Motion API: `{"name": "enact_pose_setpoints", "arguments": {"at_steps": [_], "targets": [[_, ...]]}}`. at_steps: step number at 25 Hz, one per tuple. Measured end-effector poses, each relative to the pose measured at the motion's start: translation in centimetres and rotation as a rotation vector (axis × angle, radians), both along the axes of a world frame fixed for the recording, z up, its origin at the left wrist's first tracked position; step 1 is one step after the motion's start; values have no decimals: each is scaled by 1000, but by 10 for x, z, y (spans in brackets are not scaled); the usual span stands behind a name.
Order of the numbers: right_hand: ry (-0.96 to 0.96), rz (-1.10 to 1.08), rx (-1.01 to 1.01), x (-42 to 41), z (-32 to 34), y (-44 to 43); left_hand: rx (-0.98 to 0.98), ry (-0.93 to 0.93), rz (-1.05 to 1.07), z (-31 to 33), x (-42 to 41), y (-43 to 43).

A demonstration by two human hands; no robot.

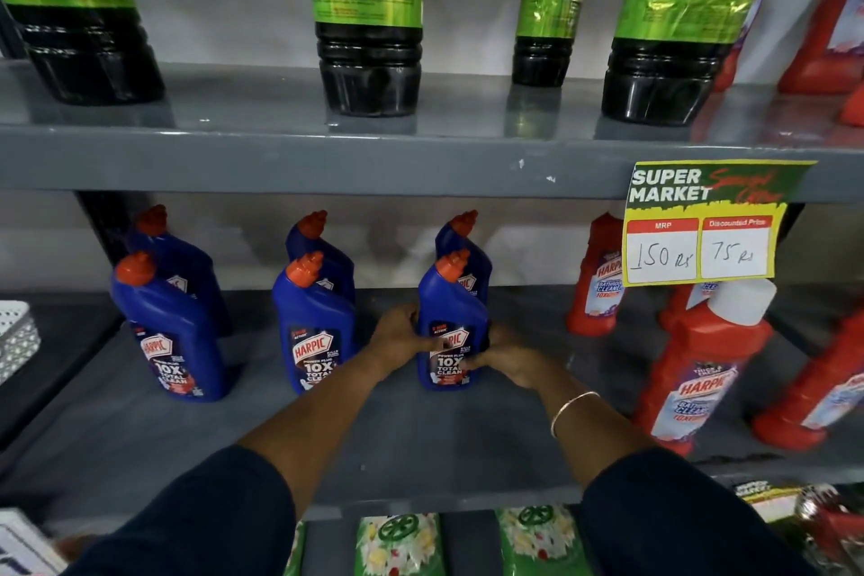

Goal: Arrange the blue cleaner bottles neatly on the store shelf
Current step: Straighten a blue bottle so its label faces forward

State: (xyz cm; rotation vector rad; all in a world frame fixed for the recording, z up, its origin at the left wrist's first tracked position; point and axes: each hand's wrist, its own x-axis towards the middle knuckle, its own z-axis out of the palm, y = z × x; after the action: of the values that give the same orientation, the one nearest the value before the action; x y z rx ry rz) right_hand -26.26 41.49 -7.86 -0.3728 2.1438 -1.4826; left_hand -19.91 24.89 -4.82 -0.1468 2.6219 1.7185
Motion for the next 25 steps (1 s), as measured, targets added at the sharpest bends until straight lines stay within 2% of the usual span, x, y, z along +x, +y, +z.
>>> {"name": "enact_pose_setpoints", "arguments": {"at_steps": [3,7,13,16,18,20,21,23,25], "targets": [[41,-18,23,8,-3,2,-28,-106,-63,-23,10,-1],[26,-24,44,28,1,11,-251,-97,-30,-34,19,3],[20,1,102,67,2,34,-323,-156,-80,-27,52,25],[102,44,258,78,3,41,-295,-151,-64,-31,63,26],[72,55,511,78,2,45,-274,-164,-61,-33,68,21],[-112,146,765,84,13,42,-338,-172,38,-32,76,9],[-229,246,843,88,19,32,-345,-174,154,-33,81,-3],[-346,402,870,100,31,-2,-291,-192,415,-32,94,-30],[-285,442,758,112,34,-52,-257,-178,604,-29,105,-63]]}}
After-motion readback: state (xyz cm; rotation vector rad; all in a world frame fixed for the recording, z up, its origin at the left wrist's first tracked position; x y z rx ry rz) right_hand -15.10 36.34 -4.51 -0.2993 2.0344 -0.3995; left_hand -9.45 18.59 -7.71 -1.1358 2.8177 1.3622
